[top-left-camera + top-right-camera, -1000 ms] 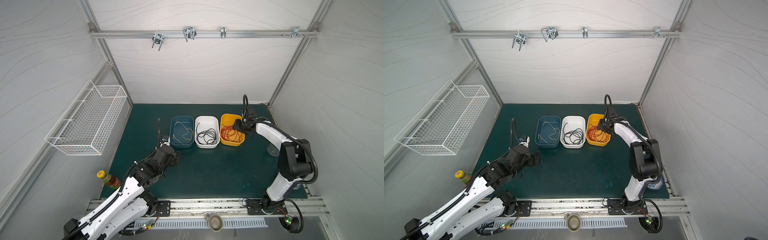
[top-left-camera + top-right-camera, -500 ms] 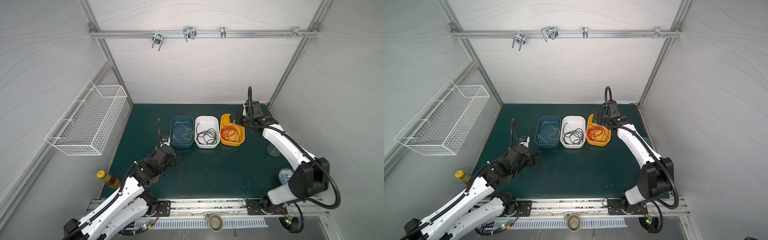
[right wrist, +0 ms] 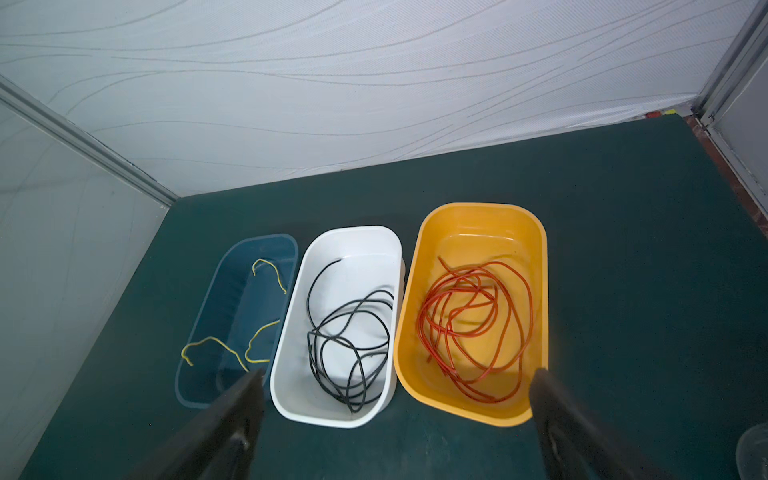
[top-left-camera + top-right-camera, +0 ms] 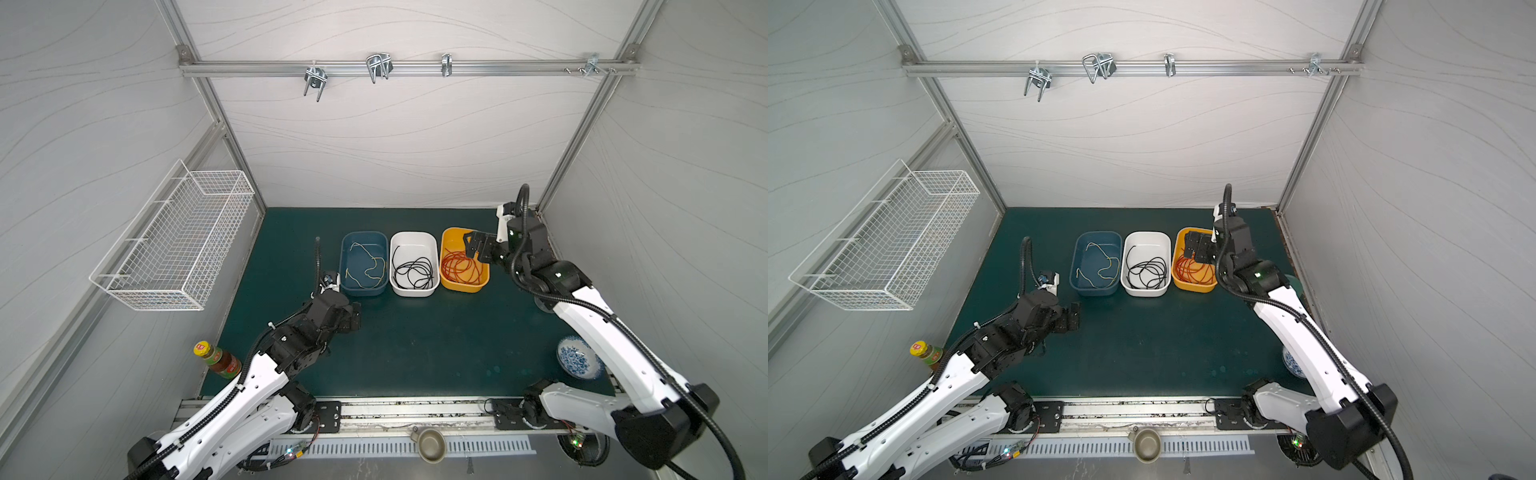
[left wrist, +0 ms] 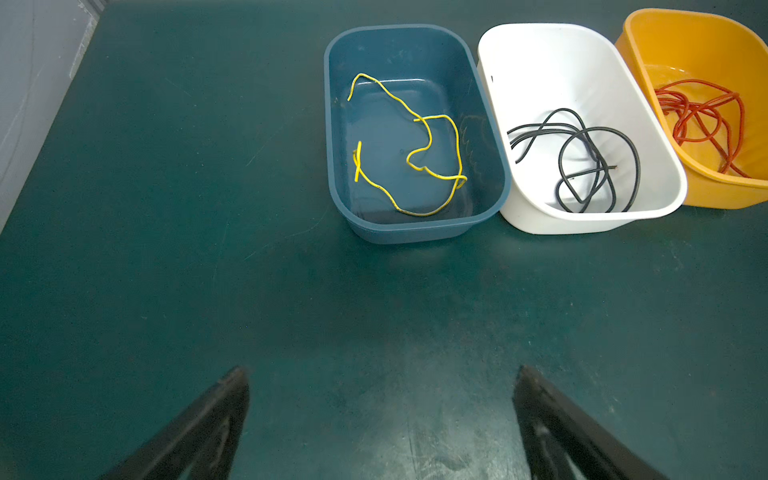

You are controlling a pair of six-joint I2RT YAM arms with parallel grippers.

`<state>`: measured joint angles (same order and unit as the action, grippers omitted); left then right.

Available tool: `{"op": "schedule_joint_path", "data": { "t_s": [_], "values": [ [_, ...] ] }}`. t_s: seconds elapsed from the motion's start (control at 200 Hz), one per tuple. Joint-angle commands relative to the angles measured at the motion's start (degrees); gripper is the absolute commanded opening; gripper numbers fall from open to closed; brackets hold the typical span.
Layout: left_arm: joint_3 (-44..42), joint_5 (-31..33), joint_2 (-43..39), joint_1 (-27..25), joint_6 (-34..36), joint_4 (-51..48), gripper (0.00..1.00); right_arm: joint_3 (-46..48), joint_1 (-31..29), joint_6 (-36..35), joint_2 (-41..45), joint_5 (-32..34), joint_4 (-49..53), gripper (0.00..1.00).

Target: Untangle the cables

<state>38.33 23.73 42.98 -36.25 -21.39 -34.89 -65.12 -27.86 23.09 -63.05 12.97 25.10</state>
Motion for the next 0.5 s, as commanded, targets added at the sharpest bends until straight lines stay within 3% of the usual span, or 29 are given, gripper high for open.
{"op": "schedule_joint_path", "data": {
  "t_s": [0.0,0.225,0.385,0.495],
  "values": [
    [0.41,0.31,0.26,0.21,-1.55,1.6,1.0,5.16,-0.27,-0.46,5.27,2.0,-3.26,0.99],
    [0.61,1.7,-0.31,0.22,-3.01,1.35,1.0,15.98,-0.25,-4.83,14.89,3.94,-7.55,0.99],
    [0.79,2.5,-0.34,0.21,-4.27,1.23,1.0,20.9,-0.26,-8.49,18.35,3.2,-8.31,0.99],
    [1.11,4.17,0.23,0.21,-5.7,0.56,1.0,23.09,-0.18,-7.6,19.25,6.13,-7.36,0.99]
  ]
}}
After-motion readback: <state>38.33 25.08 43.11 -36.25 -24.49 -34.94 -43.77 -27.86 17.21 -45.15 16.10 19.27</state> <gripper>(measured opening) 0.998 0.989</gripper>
